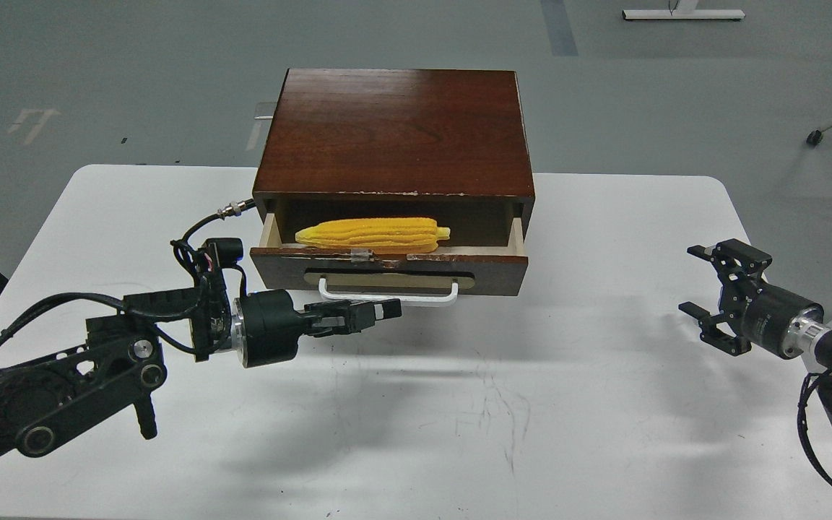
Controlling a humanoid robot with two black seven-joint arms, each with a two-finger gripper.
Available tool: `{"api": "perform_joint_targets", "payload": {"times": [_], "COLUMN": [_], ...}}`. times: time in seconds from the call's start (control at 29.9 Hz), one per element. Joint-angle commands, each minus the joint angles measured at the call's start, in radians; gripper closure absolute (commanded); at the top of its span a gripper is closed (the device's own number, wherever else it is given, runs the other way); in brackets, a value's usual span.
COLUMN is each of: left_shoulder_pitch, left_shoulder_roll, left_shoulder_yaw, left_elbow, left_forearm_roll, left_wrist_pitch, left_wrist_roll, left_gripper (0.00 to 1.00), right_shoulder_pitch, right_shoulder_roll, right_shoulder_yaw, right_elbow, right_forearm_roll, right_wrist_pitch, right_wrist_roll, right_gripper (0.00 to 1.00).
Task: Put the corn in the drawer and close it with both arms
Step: 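Push the drawer front with the left gripper into the cabinet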
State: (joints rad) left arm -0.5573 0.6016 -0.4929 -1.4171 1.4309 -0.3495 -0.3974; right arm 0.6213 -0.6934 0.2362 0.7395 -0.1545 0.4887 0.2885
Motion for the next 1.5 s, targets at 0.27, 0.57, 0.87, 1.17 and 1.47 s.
{"api": "perform_joint_targets", "payload": {"times": [0.27,0.57,0.87,1.17,1.47], "left_shoulder_pitch": [-0.023,-0.024,-0.029,-0.027,-0.041], "left_shoulder_roll": [-0.003,-0.020,-0.036,-0.033,-0.045], "left_shoulder_yaw": [-0.004,-0.004,0.010,0.011,0.007], "left_elbow": [0.038,0.052,0.052,0.052,0.107], "left_forearm_roll": [0.000,0.000,0.000,0.002,0.000], "left_wrist_pitch": [0.003,0.006,0.003,-0.005,-0.002], "left_wrist_roll": [0.002,0.003,0.002,0.000,0.003], "left_gripper": [1.00,1.00,1.00,1.00,1.00], "right_shoulder_pitch": [-0.005,-0.006,-0.015,-0.015,-0.018], "right_shoulder_roll": [0.000,-0.001,0.000,0.000,-0.001], "right_shoulder_yaw": [0.000,0.000,0.000,0.000,0.000], "right_elbow": [0.000,-0.002,0.000,0.000,-0.002], "right_forearm_roll": [0.000,0.000,0.000,0.000,-0.008], "right_wrist_pitch": [0.000,0.000,0.000,0.000,0.000], "right_wrist_roll": [0.008,0.008,0.009,0.009,0.009], "right_gripper": [0.04,0.04,0.04,0.04,0.04]}}
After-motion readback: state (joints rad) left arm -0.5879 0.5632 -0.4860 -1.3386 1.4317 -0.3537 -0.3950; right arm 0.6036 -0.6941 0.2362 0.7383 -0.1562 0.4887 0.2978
